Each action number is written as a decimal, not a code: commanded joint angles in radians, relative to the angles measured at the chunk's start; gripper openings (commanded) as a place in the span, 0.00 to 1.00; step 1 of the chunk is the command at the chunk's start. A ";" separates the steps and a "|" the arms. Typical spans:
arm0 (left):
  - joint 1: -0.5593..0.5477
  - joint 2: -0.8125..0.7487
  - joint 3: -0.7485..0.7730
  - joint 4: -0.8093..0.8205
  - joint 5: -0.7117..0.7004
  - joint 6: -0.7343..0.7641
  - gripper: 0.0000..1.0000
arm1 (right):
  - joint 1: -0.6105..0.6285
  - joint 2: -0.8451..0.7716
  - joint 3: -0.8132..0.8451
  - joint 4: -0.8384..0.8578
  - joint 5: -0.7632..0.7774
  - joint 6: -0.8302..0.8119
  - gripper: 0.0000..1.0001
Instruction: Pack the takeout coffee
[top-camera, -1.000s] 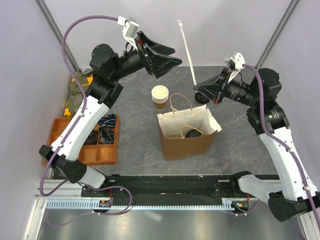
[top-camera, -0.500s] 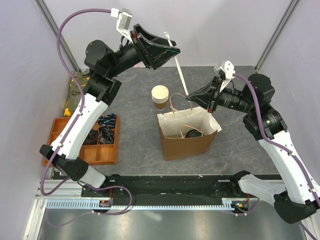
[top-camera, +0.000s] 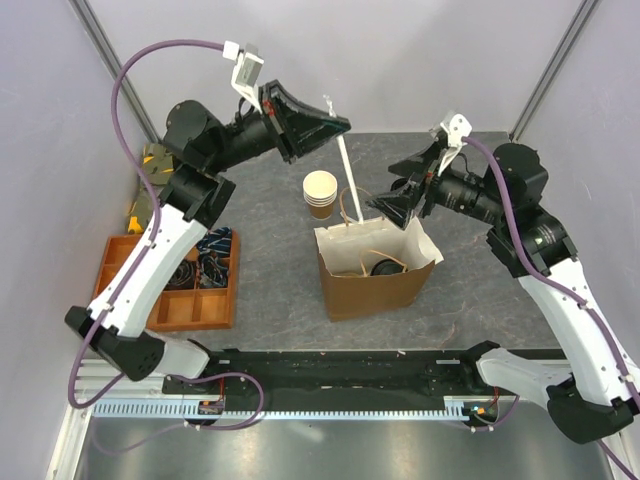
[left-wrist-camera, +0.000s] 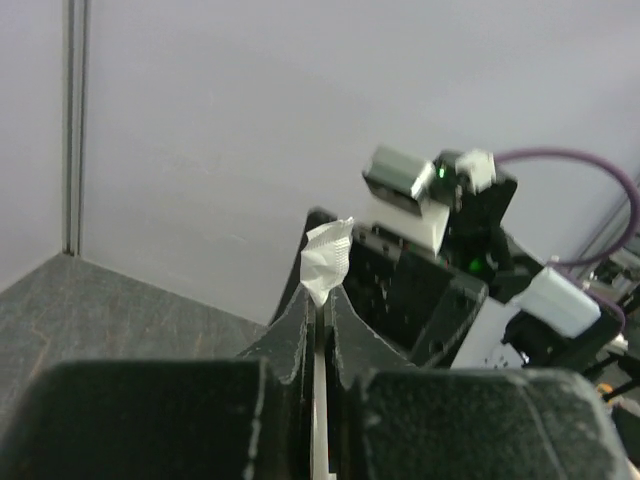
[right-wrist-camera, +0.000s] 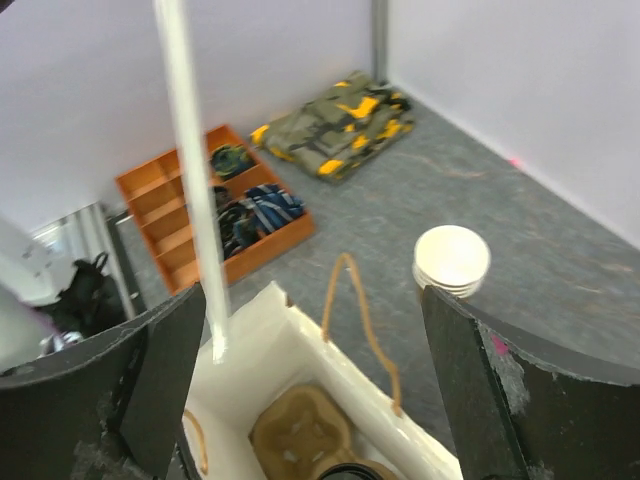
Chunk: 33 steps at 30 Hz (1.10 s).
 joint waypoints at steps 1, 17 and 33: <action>-0.005 -0.116 -0.099 -0.027 0.074 0.182 0.02 | 0.003 -0.024 0.100 -0.051 0.155 -0.002 0.98; -0.150 -0.191 -0.300 -0.274 -0.005 0.737 0.02 | -0.088 -0.020 0.100 -0.094 0.245 -0.014 0.98; -0.311 -0.101 -0.314 -0.508 -0.195 0.992 0.02 | -0.117 -0.041 0.084 -0.112 0.272 -0.033 0.98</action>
